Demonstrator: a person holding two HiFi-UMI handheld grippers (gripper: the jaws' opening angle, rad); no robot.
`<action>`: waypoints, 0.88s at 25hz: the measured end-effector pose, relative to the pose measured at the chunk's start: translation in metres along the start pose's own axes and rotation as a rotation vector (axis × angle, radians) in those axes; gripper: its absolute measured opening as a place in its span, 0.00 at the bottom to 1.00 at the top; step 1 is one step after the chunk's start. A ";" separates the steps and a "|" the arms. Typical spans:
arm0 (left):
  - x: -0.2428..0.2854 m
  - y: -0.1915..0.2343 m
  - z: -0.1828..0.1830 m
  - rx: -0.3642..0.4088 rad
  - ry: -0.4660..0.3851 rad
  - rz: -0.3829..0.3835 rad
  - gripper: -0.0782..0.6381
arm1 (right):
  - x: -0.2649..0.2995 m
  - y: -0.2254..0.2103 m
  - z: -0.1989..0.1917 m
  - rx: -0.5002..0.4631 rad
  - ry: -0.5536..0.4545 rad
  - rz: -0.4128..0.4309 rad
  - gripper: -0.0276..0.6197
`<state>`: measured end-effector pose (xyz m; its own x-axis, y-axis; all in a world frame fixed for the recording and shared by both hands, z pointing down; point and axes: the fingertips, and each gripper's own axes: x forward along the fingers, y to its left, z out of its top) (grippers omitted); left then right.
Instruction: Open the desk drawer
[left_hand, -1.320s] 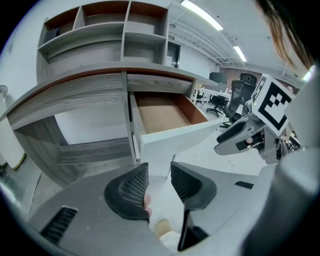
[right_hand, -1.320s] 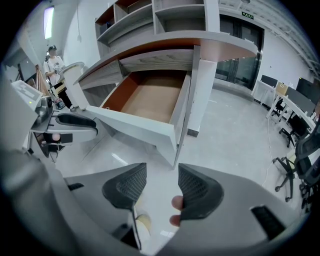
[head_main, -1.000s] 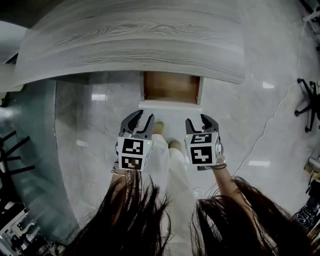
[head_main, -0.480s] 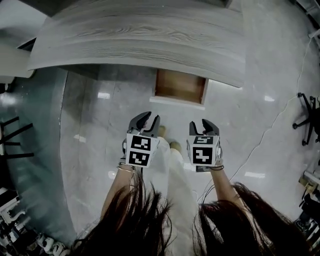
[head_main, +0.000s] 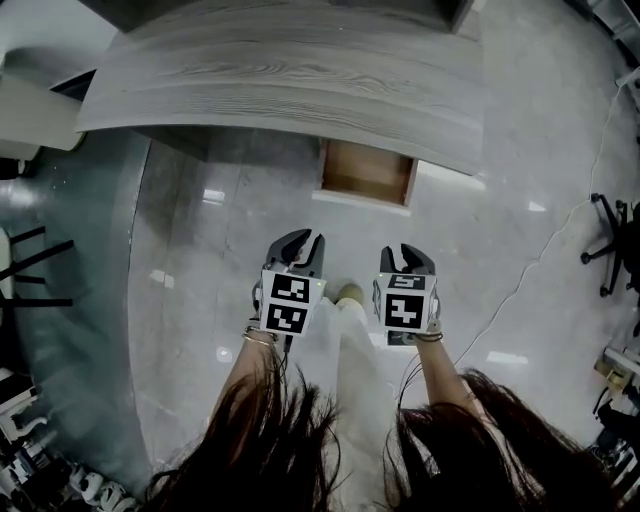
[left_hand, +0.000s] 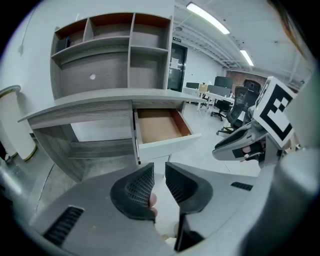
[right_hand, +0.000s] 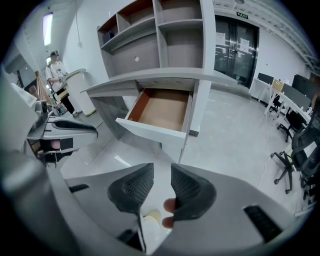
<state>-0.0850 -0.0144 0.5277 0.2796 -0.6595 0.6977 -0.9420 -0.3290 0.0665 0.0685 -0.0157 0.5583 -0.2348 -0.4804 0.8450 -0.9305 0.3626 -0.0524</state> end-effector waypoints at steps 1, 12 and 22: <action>-0.003 -0.001 0.001 -0.003 0.000 -0.001 0.21 | -0.003 0.001 0.000 0.006 -0.003 -0.003 0.22; -0.041 -0.015 0.021 0.016 -0.017 -0.033 0.19 | -0.039 0.010 0.002 0.085 -0.033 -0.035 0.16; -0.092 -0.019 0.036 0.062 -0.035 -0.044 0.18 | -0.083 0.027 0.009 0.157 -0.069 -0.038 0.14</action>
<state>-0.0857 0.0280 0.4362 0.3275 -0.6663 0.6699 -0.9158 -0.3983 0.0516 0.0607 0.0268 0.4822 -0.2121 -0.5475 0.8095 -0.9703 0.2163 -0.1080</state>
